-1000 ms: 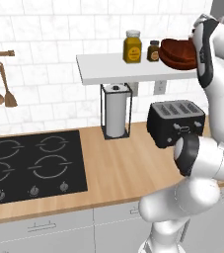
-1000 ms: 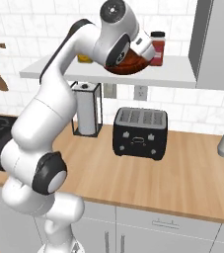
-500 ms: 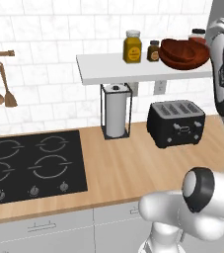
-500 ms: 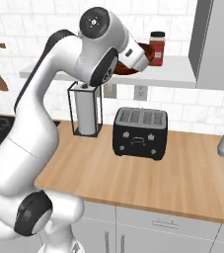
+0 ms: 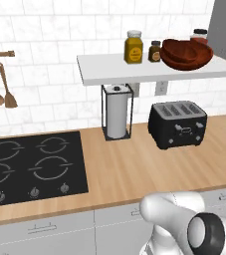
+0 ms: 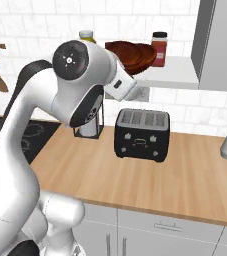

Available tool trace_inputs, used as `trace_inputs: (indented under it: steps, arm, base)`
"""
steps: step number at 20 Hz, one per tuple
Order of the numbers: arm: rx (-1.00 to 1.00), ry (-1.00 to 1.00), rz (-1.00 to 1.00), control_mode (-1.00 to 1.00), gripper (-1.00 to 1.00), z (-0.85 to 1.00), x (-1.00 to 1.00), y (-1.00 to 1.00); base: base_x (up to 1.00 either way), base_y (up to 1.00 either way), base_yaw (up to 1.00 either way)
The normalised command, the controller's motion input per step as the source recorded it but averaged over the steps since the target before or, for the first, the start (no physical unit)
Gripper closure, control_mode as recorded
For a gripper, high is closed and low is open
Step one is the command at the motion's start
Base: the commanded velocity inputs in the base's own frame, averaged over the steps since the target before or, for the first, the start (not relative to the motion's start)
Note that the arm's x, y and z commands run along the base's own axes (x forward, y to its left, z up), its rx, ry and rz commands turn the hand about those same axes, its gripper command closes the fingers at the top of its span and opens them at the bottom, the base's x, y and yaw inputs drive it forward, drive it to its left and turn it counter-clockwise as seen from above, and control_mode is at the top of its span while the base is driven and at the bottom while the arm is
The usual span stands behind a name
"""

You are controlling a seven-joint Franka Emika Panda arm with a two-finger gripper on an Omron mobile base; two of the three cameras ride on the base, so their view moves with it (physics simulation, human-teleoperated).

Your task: Pick up the bowls on the counter and stack them on top of one another in the open cabinet. Place the smaller bowl on top of the larger bowl.

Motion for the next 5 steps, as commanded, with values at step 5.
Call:
trace_inputs:
  steps: [5]
  arm:
    - [0.00, 0.00, 0.00, -1.00, -1.00, -0.01, -0.79, -0.51]
  base:
    - [0.00, 0.00, 0.00]
